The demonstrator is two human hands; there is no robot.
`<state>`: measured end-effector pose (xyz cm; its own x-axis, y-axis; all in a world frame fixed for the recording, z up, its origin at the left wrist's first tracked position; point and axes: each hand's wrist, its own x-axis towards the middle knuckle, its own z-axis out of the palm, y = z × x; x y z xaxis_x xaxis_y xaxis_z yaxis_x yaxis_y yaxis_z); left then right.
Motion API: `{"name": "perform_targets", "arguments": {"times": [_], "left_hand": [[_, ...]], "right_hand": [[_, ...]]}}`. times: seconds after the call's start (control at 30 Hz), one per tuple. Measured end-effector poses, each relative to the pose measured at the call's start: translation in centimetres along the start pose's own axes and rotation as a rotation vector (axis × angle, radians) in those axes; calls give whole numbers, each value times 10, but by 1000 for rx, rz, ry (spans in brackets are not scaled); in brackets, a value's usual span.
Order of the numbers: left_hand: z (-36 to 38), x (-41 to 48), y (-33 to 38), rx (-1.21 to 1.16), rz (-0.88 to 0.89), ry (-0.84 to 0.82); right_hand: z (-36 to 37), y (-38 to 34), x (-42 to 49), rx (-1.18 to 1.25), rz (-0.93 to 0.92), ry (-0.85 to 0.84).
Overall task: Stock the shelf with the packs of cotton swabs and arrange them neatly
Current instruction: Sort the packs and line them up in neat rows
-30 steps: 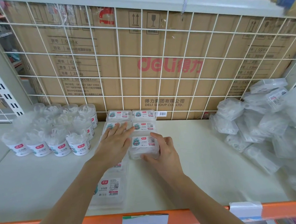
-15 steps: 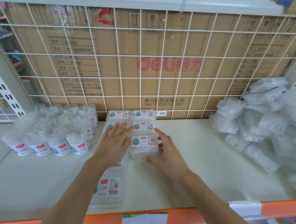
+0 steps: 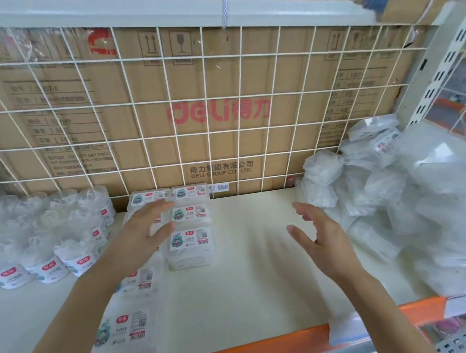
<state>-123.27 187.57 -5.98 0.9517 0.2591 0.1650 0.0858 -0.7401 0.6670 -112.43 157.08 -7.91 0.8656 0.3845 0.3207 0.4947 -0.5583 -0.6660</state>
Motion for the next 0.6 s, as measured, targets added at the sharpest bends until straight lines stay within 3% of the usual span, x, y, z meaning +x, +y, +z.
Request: {"name": "perform_targets", "arguments": {"times": [0.27, 0.43, 0.6], "left_hand": [[35, 55, 72, -207, 255, -55], [86, 103, 120, -87, 369, -118], [142, 153, 157, 12, 365, -122]], "right_hand": [[-45, 46, 14, -122, 95, 204], [-66, 61, 26, -245, 40, 254], [-71, 65, 39, -274, -30, 239]]}}
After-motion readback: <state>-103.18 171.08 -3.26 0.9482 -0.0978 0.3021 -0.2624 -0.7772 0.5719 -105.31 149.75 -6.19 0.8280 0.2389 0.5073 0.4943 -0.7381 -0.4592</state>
